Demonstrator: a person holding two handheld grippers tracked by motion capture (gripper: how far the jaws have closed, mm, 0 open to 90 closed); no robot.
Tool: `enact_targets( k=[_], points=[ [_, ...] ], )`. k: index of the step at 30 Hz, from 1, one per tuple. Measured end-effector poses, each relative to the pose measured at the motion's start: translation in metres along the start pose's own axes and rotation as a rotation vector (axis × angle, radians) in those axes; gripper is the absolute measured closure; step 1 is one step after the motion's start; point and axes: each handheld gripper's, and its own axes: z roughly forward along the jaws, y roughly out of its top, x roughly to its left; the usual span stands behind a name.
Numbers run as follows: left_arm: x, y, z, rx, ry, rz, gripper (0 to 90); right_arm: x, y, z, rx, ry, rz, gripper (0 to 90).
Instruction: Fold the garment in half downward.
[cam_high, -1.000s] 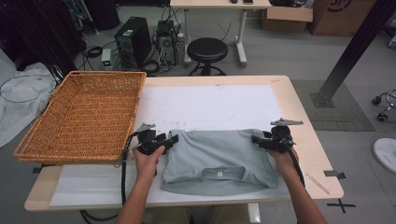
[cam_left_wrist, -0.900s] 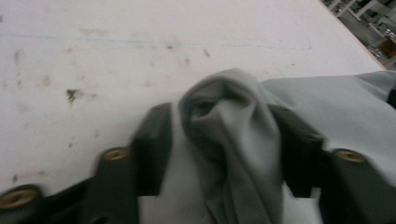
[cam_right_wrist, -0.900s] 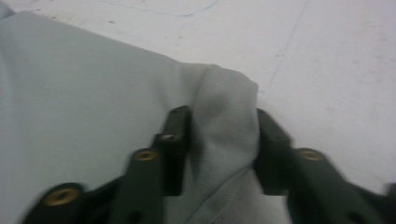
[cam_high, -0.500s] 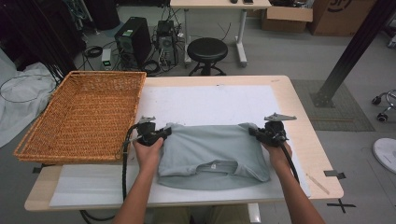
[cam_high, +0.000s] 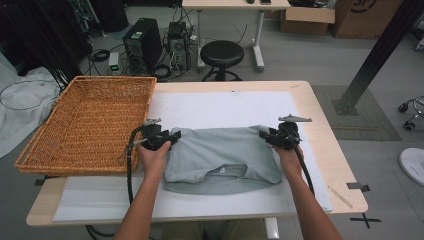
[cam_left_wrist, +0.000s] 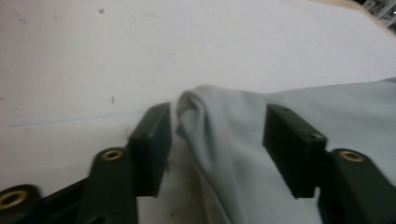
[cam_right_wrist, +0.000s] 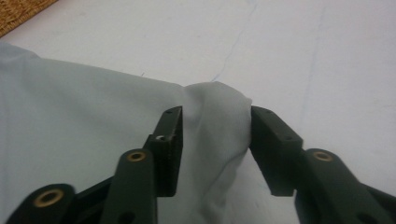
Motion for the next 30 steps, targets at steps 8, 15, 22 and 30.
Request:
enact_targets(
  k=[8,15,22,30],
  points=[
    [-0.028,-0.039,-0.025,0.036,-0.186,0.069,42.2,0.032,-0.037,-0.052,0.031,0.247,-0.156,81.9],
    [-0.029,-0.066,-0.031,0.107,-0.2,0.047,54.5,0.04,-0.074,-0.061,0.167,0.335,-0.233,90.0],
    [-0.029,-0.076,-0.044,0.115,-0.198,0.089,63.7,0.034,-0.08,-0.081,0.212,0.334,-0.256,90.0],
    [-0.033,-0.065,-0.046,-0.014,-0.192,0.095,40.1,0.03,-0.069,-0.094,0.019,0.293,-0.199,74.7]
  ],
)
